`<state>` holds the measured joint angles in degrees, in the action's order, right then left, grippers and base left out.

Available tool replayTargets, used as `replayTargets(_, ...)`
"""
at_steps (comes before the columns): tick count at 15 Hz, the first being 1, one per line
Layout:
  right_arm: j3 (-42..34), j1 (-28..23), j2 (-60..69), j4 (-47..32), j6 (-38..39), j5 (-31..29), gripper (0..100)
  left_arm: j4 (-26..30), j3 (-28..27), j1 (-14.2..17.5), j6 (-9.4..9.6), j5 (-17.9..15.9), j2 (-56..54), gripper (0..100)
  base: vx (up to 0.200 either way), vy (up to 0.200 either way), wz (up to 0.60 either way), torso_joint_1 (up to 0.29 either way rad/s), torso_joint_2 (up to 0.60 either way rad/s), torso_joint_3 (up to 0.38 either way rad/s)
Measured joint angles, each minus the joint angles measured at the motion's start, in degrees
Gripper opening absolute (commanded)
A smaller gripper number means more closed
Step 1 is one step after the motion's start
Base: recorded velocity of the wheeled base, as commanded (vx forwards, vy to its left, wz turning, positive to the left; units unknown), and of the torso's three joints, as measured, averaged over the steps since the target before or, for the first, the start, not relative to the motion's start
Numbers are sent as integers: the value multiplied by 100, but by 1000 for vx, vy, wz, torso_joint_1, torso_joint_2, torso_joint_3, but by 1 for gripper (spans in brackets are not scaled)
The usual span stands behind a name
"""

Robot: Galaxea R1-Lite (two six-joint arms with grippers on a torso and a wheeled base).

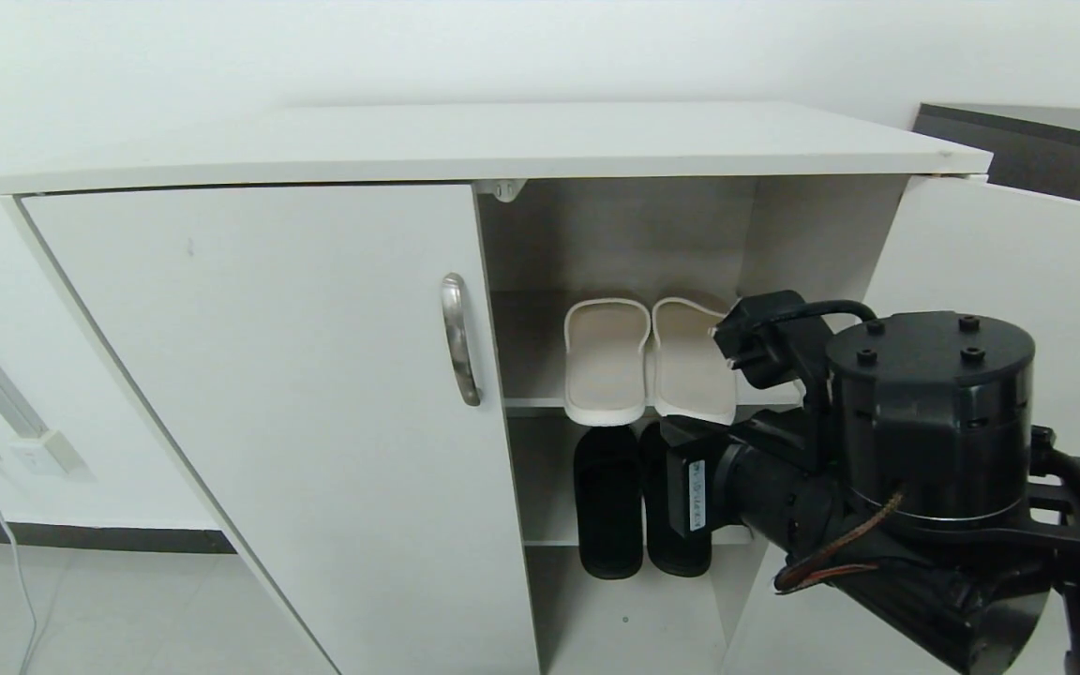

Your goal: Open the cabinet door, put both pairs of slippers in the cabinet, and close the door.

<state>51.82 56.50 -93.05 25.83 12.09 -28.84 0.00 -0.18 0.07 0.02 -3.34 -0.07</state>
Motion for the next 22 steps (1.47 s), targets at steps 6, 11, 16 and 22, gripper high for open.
replayTargets(6, -15, -2, -105, -2, 2, -6, 0, 0, 0, 0, 5, 1, 0, 0, 0, 0, 0, 0, 0, 0)
replayTargets(11, -15, 5, -162, 0, 2, -9, 0, 0, 0, 0, 7, 1, 0, 0, -200, 0, 0, 0, 1, 6)
replayTargets(16, -23, -2, -171, -2, 2, -6, 0, 0, 0, 2, 7, 1, 0, 0, -200, 0, 0, 0, 2, 3)
replayTargets(22, -84, -2, -182, -2, 9, -6, 0, 5, 0, 0, 7, 1, 0, 0, -200, 0, 0, 0, 3, 1)
